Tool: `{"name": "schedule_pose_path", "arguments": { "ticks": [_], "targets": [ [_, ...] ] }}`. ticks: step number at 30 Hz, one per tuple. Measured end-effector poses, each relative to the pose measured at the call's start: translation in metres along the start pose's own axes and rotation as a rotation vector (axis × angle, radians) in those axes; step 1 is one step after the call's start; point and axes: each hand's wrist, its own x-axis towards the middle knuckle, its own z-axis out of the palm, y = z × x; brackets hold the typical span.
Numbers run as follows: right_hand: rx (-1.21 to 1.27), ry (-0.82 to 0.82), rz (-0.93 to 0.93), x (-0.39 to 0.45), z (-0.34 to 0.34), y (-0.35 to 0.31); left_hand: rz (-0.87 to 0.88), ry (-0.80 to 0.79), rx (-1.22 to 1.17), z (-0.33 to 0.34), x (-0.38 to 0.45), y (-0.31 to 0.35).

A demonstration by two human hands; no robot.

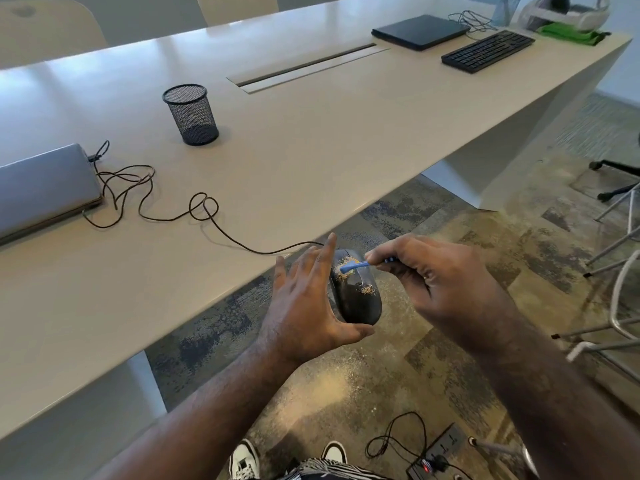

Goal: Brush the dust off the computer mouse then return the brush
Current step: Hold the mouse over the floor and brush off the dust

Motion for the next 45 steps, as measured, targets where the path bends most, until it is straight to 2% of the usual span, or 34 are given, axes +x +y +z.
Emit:
{"name": "schedule_pose_path", "arguments": {
  "ticks": [8, 16, 20, 25, 29, 33, 40, 45],
  "targets": [
    [0.008, -0.114, 0.006, -0.006, -0.007, 0.005, -0.023, 0.016, -0.002, -0.003, -0.002, -0.004],
    [-0.003, 0.003, -0.007, -0.009, -0.016, 0.009, -0.017, 0.012, -0.025, -0.004, -0.001, -0.005],
    [0.018, -0.051, -0.031, -0.011, -0.007, 0.008, -0.019, 0.020, -0.047, -0.003, 0.000, -0.004],
    [-0.019, -0.065, 0.042, -0.017, -0.013, 0.019, -0.028, 0.030, -0.057, -0.004, -0.002, -0.009],
    [0.009, 0.039, 0.111, -0.017, -0.016, 0.020, -0.030, 0.032, -0.070, -0.005, -0.002, -0.010],
    [0.055, 0.144, 0.097, -0.014, -0.009, 0.014, -0.023, 0.026, -0.074, -0.005, -0.002, -0.009],
    [0.064, 0.019, 0.121, -0.021, -0.004, 0.017, -0.037, 0.054, -0.088, -0.007, -0.001, -0.010],
    [0.091, 0.079, 0.113, -0.023, -0.009, 0.016, -0.052, 0.050, -0.077, -0.006, -0.001, -0.013]
  ]
}}
